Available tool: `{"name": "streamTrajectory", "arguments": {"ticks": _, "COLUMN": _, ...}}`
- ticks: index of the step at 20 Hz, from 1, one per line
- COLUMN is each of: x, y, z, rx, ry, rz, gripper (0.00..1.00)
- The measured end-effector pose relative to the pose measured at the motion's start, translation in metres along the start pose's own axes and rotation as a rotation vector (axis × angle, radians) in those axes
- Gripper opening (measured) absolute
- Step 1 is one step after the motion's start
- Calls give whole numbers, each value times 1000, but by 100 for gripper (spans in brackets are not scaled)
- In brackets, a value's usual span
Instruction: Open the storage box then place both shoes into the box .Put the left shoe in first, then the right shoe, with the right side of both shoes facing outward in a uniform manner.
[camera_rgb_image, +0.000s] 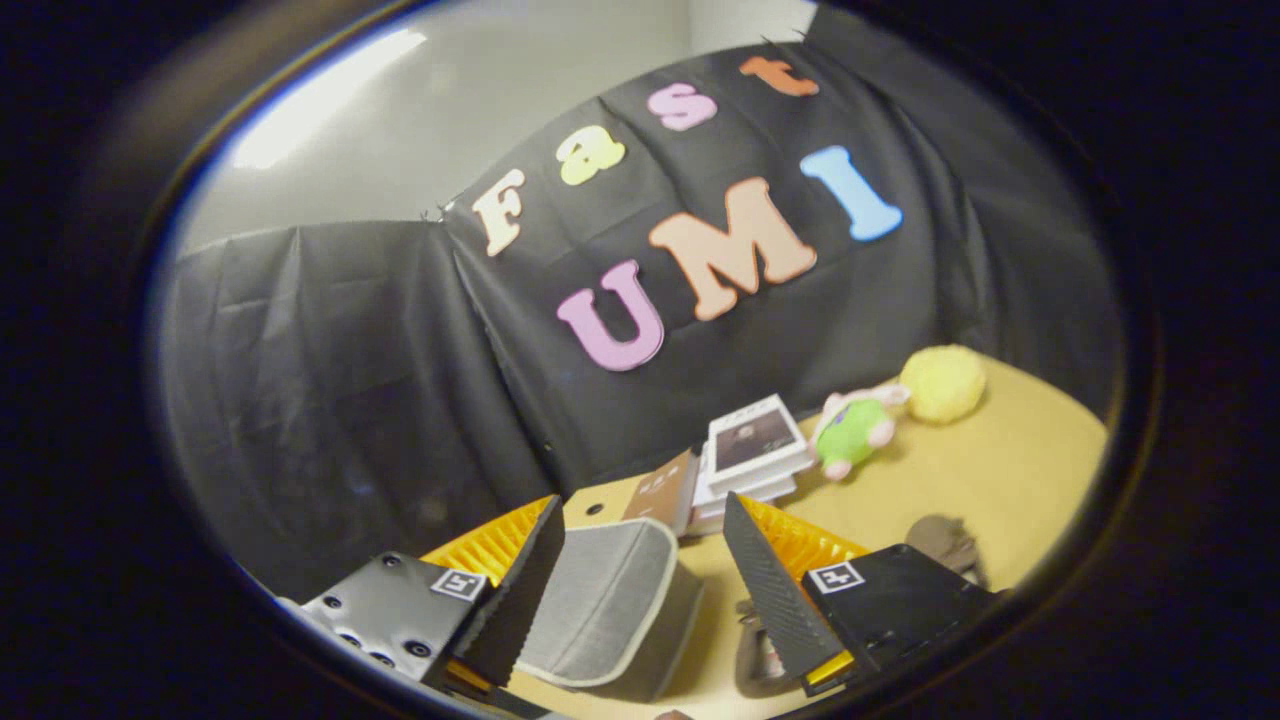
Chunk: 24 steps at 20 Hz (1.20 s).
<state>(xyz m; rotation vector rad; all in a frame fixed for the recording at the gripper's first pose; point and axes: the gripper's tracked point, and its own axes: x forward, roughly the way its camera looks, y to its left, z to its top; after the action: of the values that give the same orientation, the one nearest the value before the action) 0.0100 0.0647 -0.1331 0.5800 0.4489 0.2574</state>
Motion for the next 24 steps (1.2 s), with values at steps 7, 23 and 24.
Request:
{"name": "streamTrajectory", "arguments": {"ticks": 7, "x": 8, "y": -10, "z": -81, "rx": 346, "ry": 254, "rz": 70, "gripper": 100}}
{"name": "streamTrajectory", "arguments": {"ticks": 23, "x": -7, "y": 24, "z": -169, "rx": 644, "ry": 518, "rz": 242, "gripper": 39}}
{"name": "streamTrajectory", "arguments": {"ticks": 24, "x": -4, "y": 22, "z": -167, "rx": 652, "ry": 509, "rz": 235, "gripper": 33}}
